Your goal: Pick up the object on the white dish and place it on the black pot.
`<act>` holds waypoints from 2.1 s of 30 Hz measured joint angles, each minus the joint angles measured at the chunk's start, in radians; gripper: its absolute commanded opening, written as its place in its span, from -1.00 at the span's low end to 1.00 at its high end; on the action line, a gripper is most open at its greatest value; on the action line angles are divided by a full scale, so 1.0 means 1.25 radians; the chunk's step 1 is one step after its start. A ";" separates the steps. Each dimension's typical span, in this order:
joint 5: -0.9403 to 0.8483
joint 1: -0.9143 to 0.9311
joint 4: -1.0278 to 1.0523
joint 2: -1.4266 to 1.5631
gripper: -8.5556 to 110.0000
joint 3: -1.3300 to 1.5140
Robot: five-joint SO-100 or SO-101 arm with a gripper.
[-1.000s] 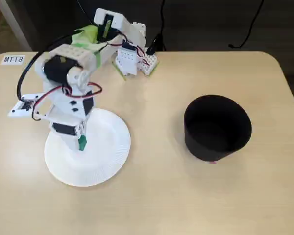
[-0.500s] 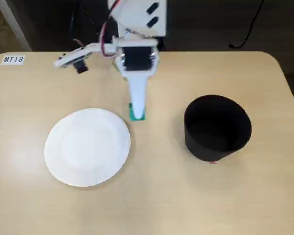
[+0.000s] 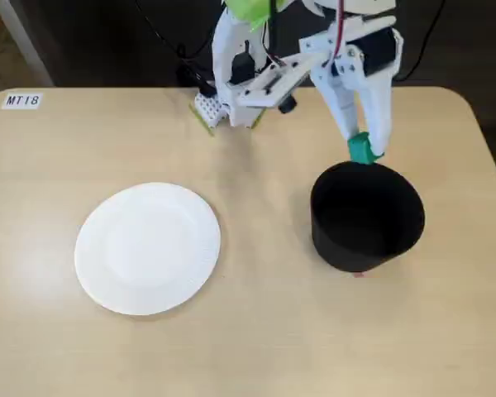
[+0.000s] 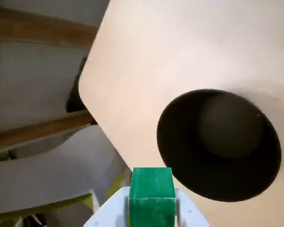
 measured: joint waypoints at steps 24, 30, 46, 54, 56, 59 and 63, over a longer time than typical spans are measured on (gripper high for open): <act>-0.061 -0.106 0.000 -0.326 -0.86 0.022; -0.061 -0.103 0.000 -0.396 -0.86 0.022; -0.098 -0.079 -0.009 -0.506 -0.86 0.022; -0.098 -0.077 -0.009 -0.507 -0.71 0.022; -0.104 -0.080 -0.009 -0.507 -0.60 0.025; -0.118 -0.087 -0.009 -0.507 -0.48 0.027; -0.128 -0.091 -0.009 -0.507 -0.42 0.027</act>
